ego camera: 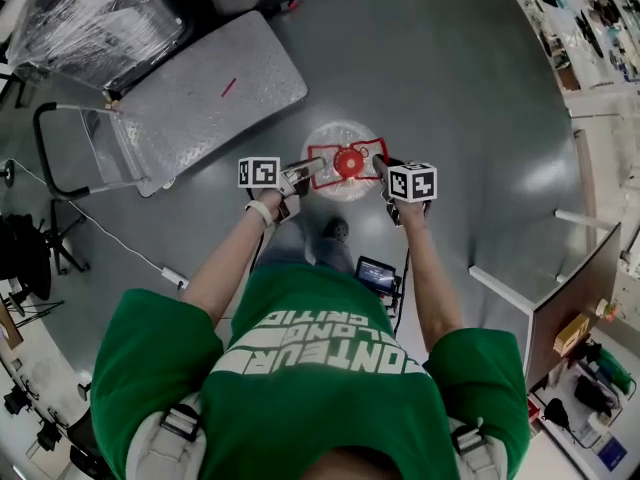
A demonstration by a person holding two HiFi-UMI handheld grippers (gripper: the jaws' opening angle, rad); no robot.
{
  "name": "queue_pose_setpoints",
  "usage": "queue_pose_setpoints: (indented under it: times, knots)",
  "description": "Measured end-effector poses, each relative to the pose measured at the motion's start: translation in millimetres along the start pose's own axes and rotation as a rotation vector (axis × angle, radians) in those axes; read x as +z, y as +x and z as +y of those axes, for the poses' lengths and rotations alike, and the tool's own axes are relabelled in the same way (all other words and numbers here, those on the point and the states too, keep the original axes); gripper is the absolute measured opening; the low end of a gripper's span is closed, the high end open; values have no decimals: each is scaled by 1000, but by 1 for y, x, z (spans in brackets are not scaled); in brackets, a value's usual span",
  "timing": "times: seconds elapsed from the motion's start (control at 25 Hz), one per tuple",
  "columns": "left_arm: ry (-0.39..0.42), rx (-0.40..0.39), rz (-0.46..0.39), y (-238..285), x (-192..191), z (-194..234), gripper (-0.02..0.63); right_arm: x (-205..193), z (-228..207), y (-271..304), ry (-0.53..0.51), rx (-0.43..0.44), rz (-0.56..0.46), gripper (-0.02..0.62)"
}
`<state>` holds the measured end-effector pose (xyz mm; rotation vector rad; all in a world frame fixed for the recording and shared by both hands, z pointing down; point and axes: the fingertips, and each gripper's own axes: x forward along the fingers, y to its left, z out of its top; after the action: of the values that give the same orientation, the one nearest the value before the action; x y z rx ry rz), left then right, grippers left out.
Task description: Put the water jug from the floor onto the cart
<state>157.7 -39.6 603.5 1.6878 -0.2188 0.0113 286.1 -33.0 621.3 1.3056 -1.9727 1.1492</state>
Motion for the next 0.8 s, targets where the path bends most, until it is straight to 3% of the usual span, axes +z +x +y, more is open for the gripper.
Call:
queue_pose_setpoints:
  times: [0.36,0.8]
  knots:
    - [27,-72,-58,-18,37,-42,67,43,28,-16,10,34,-77,-5]
    - [57,-97,-125,-54,76,-61,64,96,70,0,-69,68,-103,-3]
